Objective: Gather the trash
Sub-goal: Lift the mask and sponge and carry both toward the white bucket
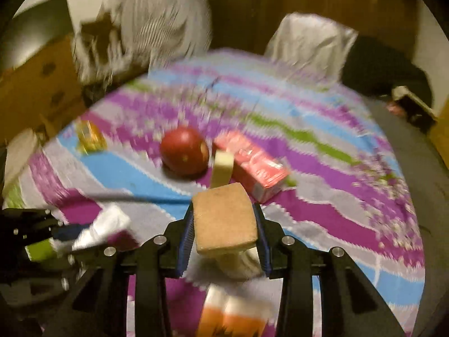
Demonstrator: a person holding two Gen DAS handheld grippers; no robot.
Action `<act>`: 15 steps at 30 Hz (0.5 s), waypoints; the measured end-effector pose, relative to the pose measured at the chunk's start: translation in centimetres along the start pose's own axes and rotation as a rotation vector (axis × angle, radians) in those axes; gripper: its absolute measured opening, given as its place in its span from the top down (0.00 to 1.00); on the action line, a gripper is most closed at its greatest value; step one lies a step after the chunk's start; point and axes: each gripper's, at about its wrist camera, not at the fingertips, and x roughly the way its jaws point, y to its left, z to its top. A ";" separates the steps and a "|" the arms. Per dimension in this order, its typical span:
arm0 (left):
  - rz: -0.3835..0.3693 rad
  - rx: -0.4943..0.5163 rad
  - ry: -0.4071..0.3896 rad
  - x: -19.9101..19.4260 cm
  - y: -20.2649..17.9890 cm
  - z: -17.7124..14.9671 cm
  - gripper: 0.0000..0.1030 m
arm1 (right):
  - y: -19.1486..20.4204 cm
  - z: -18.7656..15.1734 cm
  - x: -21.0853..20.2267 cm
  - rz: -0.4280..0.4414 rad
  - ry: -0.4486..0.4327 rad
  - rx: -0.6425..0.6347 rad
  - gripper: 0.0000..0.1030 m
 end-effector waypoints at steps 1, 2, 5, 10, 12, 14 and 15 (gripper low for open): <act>0.014 0.006 -0.033 -1.0 0.0 0.1 0.76 | 0.1 -0.4 -1.3 -0.012 -0.033 0.020 0.61; 0.032 0.010 -0.076 -2.3 0.2 0.1 0.76 | 0.4 -1.1 -3.1 -0.027 -0.076 0.041 0.61; 0.078 0.014 -0.210 -7.0 0.4 -0.6 0.76 | 1.7 -3.0 -8.6 -0.086 -0.217 0.083 0.61; 0.107 0.038 -0.356 -12.3 -0.8 -2.2 0.76 | 4.8 -7.1 -16.2 -0.155 -0.377 0.120 0.61; 0.122 0.041 -0.419 -14.2 -1.6 -3.2 0.76 | 5.8 -8.6 -18.3 -0.172 -0.414 0.131 0.61; 0.129 0.032 -0.459 -15.5 -2.0 -4.0 0.76 | 6.9 -10.2 -20.5 -0.205 -0.459 0.141 0.60; 0.133 0.025 -0.486 -16.2 -2.2 -4.5 0.76 | 7.3 -11.0 -21.4 -0.217 -0.478 0.147 0.60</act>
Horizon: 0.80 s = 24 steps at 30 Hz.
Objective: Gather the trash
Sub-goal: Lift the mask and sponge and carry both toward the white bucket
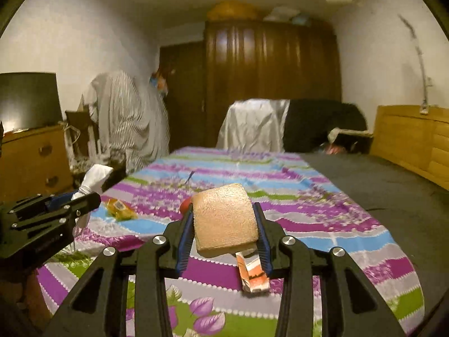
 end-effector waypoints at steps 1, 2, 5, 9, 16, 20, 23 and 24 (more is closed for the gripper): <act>0.007 -0.007 -0.023 -0.8 0.0 -0.2 0.75 | 0.1 -0.3 -1.5 -0.018 -0.041 0.003 0.60; 0.012 -0.009 -0.041 -1.3 0.0 -0.2 0.75 | 0.3 -0.5 -2.6 -0.031 -0.070 0.002 0.60; 0.025 -0.007 -0.084 -2.7 -0.3 -0.5 0.75 | 0.4 -0.7 -5.3 -0.056 -0.121 0.020 0.59; 0.030 -0.009 -0.087 -3.4 -0.2 -0.6 0.75 | 0.4 -0.6 -7.0 -0.053 -0.126 0.026 0.59; 0.029 -0.003 -0.108 -4.7 -0.9 0.0 0.75 | -0.1 -0.4 -7.3 -0.050 -0.110 0.030 0.59; 0.029 0.002 -0.108 -4.7 -1.0 0.0 0.75 | -0.2 -0.5 -7.3 -0.050 -0.107 0.029 0.59; 0.030 0.000 -0.109 -4.8 -1.0 0.0 0.75 | -0.5 -0.5 -7.2 -0.048 -0.101 0.029 0.59; 0.030 0.000 -0.109 -4.8 -1.0 0.0 0.75 | -0.4 -0.5 -7.1 -0.047 -0.100 0.028 0.59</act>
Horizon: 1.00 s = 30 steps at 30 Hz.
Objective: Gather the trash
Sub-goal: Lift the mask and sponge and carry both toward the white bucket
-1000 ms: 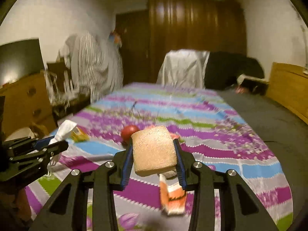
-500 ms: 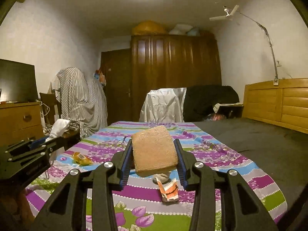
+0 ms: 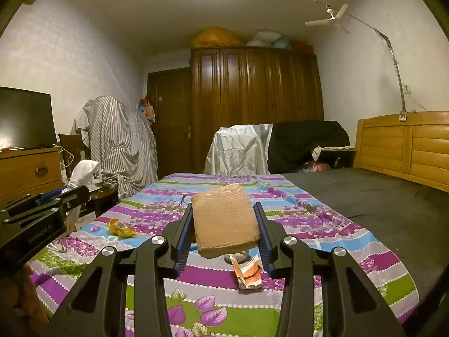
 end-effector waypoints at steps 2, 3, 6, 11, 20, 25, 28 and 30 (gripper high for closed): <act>0.000 0.000 0.001 0.0 0.1 0.0 0.75 | 0.1 0.1 0.0 0.003 0.003 -0.001 0.59; 0.002 -0.001 0.001 0.0 0.2 0.0 0.75 | 0.2 0.2 0.1 0.007 0.003 -0.003 0.59; 0.019 -0.004 0.000 0.0 1.2 0.2 0.75 | 1.0 0.6 1.1 0.030 0.008 -0.007 0.59; 0.082 -0.021 -0.004 -0.2 3.5 0.9 0.75 | 3.8 1.8 3.2 0.101 0.010 -0.022 0.59; 0.242 -0.067 0.002 -1.0 10.8 1.7 0.75 | 11.2 3.9 7.3 0.235 0.011 -0.052 0.59; 0.333 -0.092 0.005 -1.9 15.4 1.8 0.75 | 16.7 4.8 9.1 0.317 0.009 -0.071 0.59; 0.377 -0.105 0.011 -2.5 17.9 1.8 0.75 | 20.2 5.2 9.9 0.368 0.010 -0.083 0.59; 0.408 -0.117 0.012 -2.9 19.6 1.9 0.75 | 22.4 5.6 10.3 0.399 0.007 -0.093 0.59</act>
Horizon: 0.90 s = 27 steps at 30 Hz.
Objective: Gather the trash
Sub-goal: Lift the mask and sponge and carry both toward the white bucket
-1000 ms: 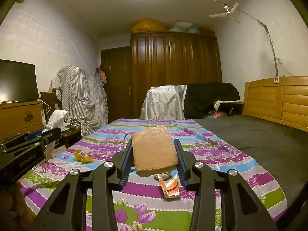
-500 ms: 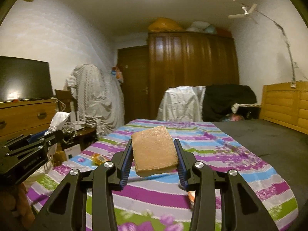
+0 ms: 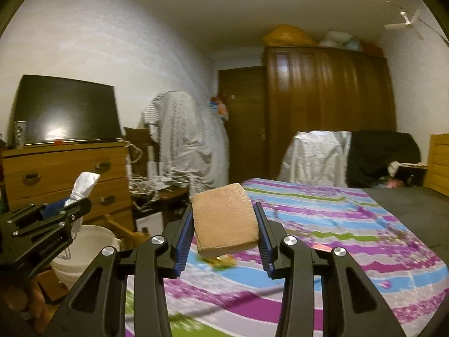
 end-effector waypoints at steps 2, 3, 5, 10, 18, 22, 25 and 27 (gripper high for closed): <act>0.028 -0.011 0.000 0.2 1.5 0.3 0.75 | 2.4 0.6 1.7 0.039 0.002 -0.010 0.59; 0.042 -0.017 0.000 0.3 2.3 0.5 0.75 | 3.2 0.8 2.2 0.049 0.003 -0.011 0.59; 0.076 -0.032 0.004 0.5 4.2 0.9 0.75 | 5.5 1.5 3.9 0.084 0.010 -0.024 0.59; 0.157 -0.075 0.025 1.3 9.0 1.8 0.75 | 11.6 2.7 7.9 0.179 0.049 -0.060 0.58; 0.221 -0.109 0.109 3.6 14.3 1.5 0.75 | 22.0 4.1 15.4 0.324 0.152 -0.115 0.58; 0.238 -0.128 0.153 4.6 16.9 1.0 0.75 | 26.8 3.8 19.2 0.392 0.236 -0.139 0.58; 0.246 -0.131 0.210 6.1 18.8 0.5 0.75 | 30.8 3.1 23.1 0.444 0.330 -0.166 0.58; 0.244 -0.140 0.238 7.0 19.6 0.2 0.75 | 32.0 2.8 25.1 0.467 0.380 -0.174 0.58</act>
